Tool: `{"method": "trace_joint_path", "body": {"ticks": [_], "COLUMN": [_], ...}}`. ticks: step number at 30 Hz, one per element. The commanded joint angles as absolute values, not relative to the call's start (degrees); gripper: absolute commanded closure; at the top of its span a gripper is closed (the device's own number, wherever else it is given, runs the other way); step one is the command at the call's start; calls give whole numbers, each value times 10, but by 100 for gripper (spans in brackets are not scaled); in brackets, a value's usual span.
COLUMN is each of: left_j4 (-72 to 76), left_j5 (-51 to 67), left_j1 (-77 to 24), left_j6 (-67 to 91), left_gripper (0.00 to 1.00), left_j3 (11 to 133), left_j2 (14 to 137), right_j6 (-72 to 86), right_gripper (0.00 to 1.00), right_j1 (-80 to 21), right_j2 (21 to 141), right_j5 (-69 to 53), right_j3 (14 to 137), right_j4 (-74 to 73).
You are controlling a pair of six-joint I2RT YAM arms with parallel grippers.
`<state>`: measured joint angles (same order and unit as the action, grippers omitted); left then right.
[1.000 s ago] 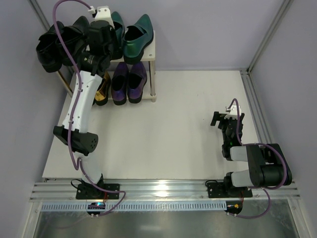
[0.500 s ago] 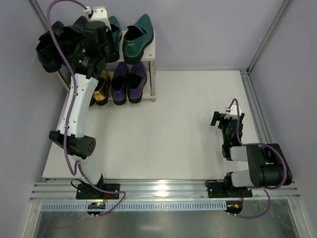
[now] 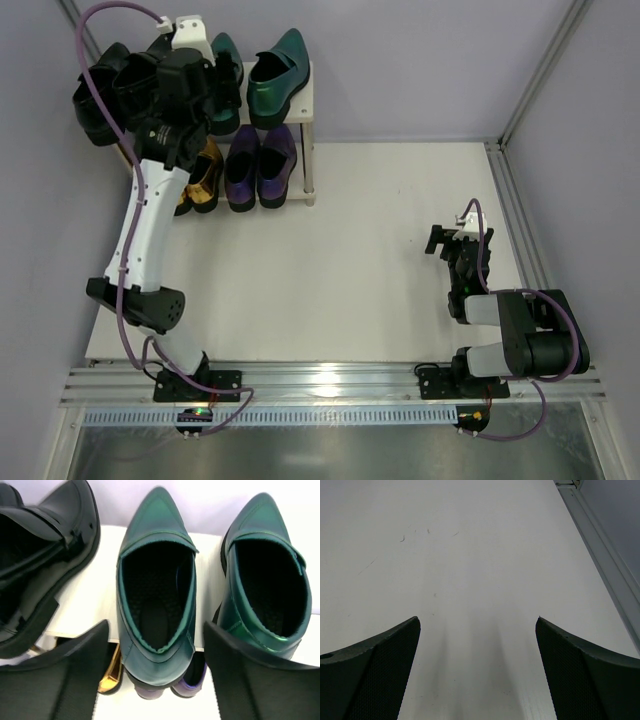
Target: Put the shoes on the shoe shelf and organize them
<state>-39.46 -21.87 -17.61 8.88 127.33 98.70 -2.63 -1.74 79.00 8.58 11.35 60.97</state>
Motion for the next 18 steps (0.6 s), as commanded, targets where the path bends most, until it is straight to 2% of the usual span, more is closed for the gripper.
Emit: {"method": "trace_joint_path", "body": {"ticks": [1, 3, 7, 11, 18], "left_j4": [-334, -323, -302, -373, -376], "left_j5": [-237, -232, -143, -40, 79], "left_j1": [-173, -173, -173, -173, -173], "left_j6": [90, 91, 94, 84, 63], "left_gripper": [22, 18, 18, 19, 18], "left_j3": [1287, 1291, 1302, 1381, 1371], "left_j2": [956, 950, 933, 973, 995], "right_j6": [-18, -18, -18, -18, -18], "right_gripper": [3, 3, 3, 3, 3], "right_j1": [-16, -16, -16, -16, -17], "right_j2": [783, 782, 783, 783, 782], "right_j5": [81, 81, 81, 81, 80], "right_j3": [119, 119, 119, 119, 118], "right_j4": [639, 638, 638, 639, 639]}}
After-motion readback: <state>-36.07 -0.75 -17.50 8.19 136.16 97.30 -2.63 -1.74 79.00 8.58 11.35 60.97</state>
